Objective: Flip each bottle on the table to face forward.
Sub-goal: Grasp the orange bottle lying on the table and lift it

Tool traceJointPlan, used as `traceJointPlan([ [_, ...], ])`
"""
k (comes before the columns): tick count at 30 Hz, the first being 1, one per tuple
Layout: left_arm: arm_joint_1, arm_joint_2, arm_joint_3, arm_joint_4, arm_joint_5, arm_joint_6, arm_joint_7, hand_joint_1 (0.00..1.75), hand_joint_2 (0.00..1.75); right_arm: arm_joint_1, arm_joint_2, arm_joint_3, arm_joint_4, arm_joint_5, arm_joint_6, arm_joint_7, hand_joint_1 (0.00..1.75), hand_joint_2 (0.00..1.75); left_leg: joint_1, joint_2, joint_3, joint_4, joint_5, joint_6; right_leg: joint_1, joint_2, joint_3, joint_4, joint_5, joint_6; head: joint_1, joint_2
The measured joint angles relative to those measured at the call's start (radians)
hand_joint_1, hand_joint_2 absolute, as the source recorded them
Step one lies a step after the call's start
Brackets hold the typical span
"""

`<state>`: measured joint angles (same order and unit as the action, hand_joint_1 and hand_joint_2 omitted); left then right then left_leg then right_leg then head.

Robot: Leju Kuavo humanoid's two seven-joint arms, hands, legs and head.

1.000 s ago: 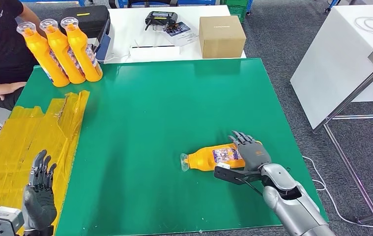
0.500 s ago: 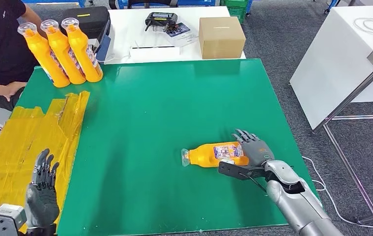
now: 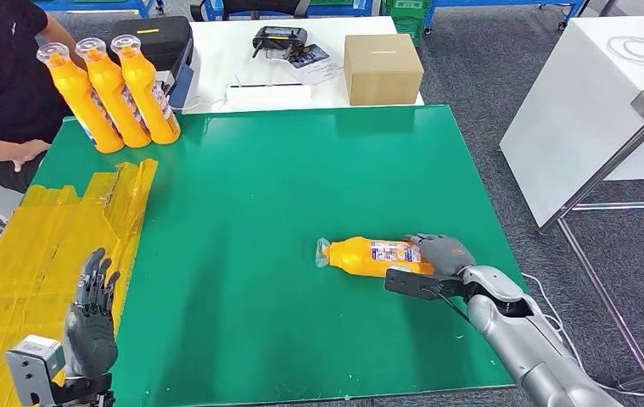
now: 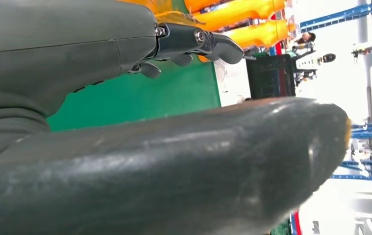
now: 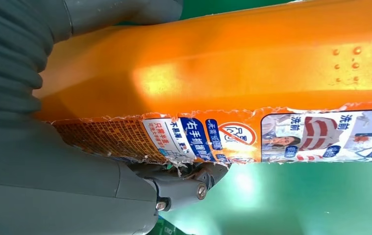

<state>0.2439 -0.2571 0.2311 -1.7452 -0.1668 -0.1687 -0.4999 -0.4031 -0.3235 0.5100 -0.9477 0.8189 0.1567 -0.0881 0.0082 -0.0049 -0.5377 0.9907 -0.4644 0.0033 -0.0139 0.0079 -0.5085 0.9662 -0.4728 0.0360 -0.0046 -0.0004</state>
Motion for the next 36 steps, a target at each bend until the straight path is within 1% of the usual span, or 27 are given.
traceJointPlan([
  [6, -0.006, 0.016, -0.022, 0.014, 0.010, 0.013, 0.003, 0.00, 0.00, -0.004, -0.016, 0.028, 0.003, -0.058, 0.002, -0.006, 1.75, 1.75, 0.000, 0.000, 0.001, 0.000, 0.000, 0.000, 0.000, 0.000, 0.001, -0.001, 0.000, 0.000, 0.000, 0.000],
  [8, -0.006, 0.020, -0.029, 0.018, 0.025, 0.011, 0.008, 0.00, 0.00, 0.001, -0.015, 0.029, 0.002, -0.103, -0.008, -0.024, 1.75, 1.75, 0.000, 0.000, 0.002, 0.000, 0.000, 0.000, 0.000, 0.000, 0.003, -0.001, 0.000, 0.000, 0.000, 0.000],
  [10, -0.003, 0.024, -0.032, 0.020, 0.064, -0.008, 0.022, 0.00, 0.00, 0.017, -0.002, 0.020, -0.006, -0.167, -0.040, -0.055, 1.75, 1.75, 0.001, 0.001, 0.002, 0.000, 0.000, 0.000, 0.001, 0.000, 0.009, -0.001, 0.000, 0.000, 0.000, 0.000],
  [12, 0.008, 0.025, -0.033, 0.019, 0.133, -0.053, 0.046, 0.00, 0.00, 0.045, 0.031, 0.005, -0.034, -0.223, -0.085, -0.082, 1.75, 1.75, 0.002, 0.003, 0.002, 0.000, 0.000, 0.000, 0.002, 0.003, 0.014, -0.001, 0.001, 0.000, 0.000, 0.000],
  [16, 0.046, 0.015, -0.033, -0.007, 0.256, -0.167, 0.090, 0.00, 0.00, 0.122, 0.140, -0.011, -0.142, -0.262, -0.140, -0.097, 1.75, 1.75, 0.003, 0.007, 0.001, 0.000, -0.001, -0.001, 0.003, 0.008, 0.010, -0.001, 0.001, 0.000, -0.001, 0.000],
  [18, 0.063, 0.008, -0.035, -0.028, 0.272, -0.193, 0.098, 0.00, 0.87, 0.155, 0.184, -0.012, -0.192, -0.270, -0.148, -0.100, 1.75, 1.75, 0.004, 0.002, -0.002, 0.000, 0.000, -0.002, 0.003, 0.003, 0.007, 0.000, 0.001, 0.000, -0.001, 0.000],
  [20, 0.082, 0.002, -0.041, -0.049, 0.293, -0.216, 0.107, 0.00, 1.75, 0.176, 0.216, -0.014, -0.236, -0.277, -0.150, -0.107, 1.75, 1.75, 0.004, -0.001, -0.007, -0.001, 0.001, -0.002, 0.003, -0.001, 0.004, 0.001, 0.000, 0.000, 0.000, 0.000],
  [24, 0.111, -0.002, -0.073, -0.093, 0.361, -0.259, 0.129, 0.00, 1.75, 0.178, 0.257, -0.016, -0.304, -0.284, -0.150, -0.110, 1.75, 1.75, 0.003, -0.001, -0.010, 0.000, 0.002, -0.002, 0.002, -0.001, 0.002, 0.001, 0.001, 0.000, 0.000, 0.000],
  [30, 0.149, -0.004, -0.133, -0.151, 0.357, -0.252, 0.118, 0.00, 1.75, 0.186, 0.306, -0.011, -0.363, -0.264, -0.154, -0.104, 1.75, 1.75, 0.002, -0.002, -0.013, 0.000, 0.002, -0.002, 0.000, -0.002, -0.001, 0.001, 0.001, 0.000, 0.000, 0.000],
  [36, 0.157, -0.004, -0.186, -0.165, 0.359, -0.246, 0.122, 0.00, 1.75, 0.196, 0.357, 0.027, -0.362, -0.236, -0.160, -0.104, 1.75, 1.75, 0.002, -0.001, -0.013, 0.000, 0.002, -0.002, 0.001, -0.001, -0.002, 0.001, 0.001, 0.000, 0.000, 0.000],
])
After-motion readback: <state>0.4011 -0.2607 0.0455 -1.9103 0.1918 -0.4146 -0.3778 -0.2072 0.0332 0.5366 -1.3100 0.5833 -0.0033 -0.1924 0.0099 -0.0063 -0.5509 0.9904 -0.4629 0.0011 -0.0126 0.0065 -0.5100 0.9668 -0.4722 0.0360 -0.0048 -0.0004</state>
